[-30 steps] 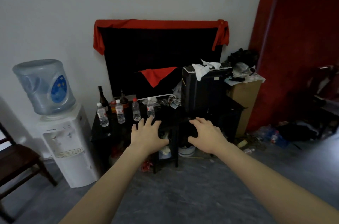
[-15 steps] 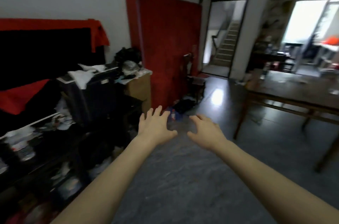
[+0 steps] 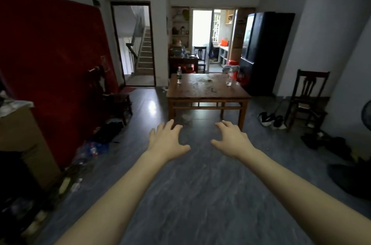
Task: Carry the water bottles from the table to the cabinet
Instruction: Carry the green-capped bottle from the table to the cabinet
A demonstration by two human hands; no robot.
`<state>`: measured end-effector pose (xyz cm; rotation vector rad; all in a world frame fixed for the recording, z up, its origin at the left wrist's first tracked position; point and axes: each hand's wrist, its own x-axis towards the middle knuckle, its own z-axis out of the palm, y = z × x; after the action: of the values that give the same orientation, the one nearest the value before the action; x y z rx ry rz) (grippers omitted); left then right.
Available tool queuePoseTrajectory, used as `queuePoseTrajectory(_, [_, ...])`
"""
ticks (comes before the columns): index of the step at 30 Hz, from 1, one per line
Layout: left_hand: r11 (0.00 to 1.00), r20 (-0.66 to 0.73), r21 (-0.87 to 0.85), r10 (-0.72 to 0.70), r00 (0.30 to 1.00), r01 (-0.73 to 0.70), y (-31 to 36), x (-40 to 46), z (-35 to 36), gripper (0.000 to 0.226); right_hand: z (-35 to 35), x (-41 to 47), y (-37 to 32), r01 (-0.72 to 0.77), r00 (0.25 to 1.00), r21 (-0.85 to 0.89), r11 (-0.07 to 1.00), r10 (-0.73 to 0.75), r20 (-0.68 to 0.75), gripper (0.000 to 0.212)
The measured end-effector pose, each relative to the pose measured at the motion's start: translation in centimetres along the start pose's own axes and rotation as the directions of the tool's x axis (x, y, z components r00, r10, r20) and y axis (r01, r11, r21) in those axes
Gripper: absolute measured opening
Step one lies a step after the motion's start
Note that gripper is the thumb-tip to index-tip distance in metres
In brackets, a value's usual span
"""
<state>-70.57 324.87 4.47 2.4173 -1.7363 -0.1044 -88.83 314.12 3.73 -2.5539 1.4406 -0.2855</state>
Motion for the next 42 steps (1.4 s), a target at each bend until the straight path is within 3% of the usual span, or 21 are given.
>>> queuePoseTrajectory(5, [0.999, 0.014, 0.009, 0.032, 0.999, -0.032, 1.7, 6.0, 0.9, 0.080, 0.6, 4.3, 3.2, -0.027, 1.000, 0.035, 0.999, 0.027, -0.001, 0.073])
queuePoseTrajectory(11, [1.000, 0.043, 0.012, 0.011, 0.999, -0.011, -0.6, 14.2, 2.2, 0.081, 2.8, 12.4, 2.3, -0.001, 1.000, 0.048, 0.999, 0.001, 0.014, 0.072])
queuePoseTrajectory(24, [0.999, 0.018, -0.031, -0.009, 1.000, 0.010, -9.9, 37.1, 1.1, 0.081, 5.6, 36.6, -3.1, 0.016, 0.999, 0.047, 0.999, -0.018, 0.042, 0.071])
queuePoseTrajectory(34, [0.998, 0.088, -0.061, 0.005, 0.996, 0.000, -13.5, 51.9, 2.7, 0.081, 8.1, 52.1, -2.7, -0.013, 0.995, 0.052, 0.999, 0.007, 0.098, 0.069])
queuePoseTrajectory(42, [0.997, 0.025, -0.078, 0.025, 0.999, -0.023, -14.9, 69.4, 3.7, 0.077, 10.1, 68.4, -1.4, 0.007, 0.992, 0.061, 0.998, -0.015, 0.129, 0.066])
